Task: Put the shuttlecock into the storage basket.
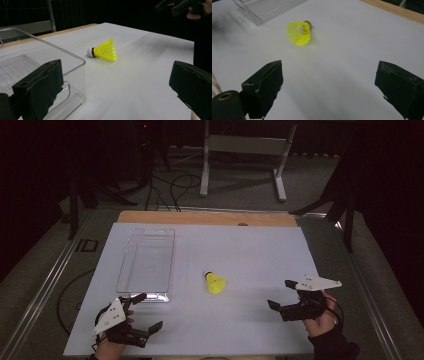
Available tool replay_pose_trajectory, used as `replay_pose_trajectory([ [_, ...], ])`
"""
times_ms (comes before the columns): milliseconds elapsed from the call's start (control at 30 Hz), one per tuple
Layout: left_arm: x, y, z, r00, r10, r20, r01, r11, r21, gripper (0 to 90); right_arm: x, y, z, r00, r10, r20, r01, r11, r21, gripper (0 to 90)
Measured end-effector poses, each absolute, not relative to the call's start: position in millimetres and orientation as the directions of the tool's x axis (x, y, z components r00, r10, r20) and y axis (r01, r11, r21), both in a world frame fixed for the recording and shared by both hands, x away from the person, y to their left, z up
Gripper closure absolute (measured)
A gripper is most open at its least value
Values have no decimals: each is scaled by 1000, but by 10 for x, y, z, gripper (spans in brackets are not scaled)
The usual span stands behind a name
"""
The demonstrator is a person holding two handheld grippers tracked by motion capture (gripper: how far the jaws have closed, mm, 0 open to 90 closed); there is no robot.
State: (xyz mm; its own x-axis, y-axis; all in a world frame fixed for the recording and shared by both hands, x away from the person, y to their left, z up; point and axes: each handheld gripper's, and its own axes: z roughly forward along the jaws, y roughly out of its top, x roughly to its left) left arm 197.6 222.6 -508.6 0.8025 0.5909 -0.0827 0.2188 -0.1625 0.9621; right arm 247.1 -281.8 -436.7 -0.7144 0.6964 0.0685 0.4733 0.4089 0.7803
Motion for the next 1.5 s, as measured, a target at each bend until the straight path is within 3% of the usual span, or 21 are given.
replay_pose_trajectory([
  [300,1976,2222,-5088,804,589,-81,218,-166,962,2,2566,-2643,-4311,-748,659,71,472,453,756,78],
  [733,1978,2221,-5090,806,585,-84,220,-166,961,2,2750,-2480,-4380,-736,669,103,553,506,662,76],
  [1500,1977,2225,-5088,810,580,-88,222,-164,961,2,2961,-2214,-4513,-780,623,64,548,629,551,83],
])
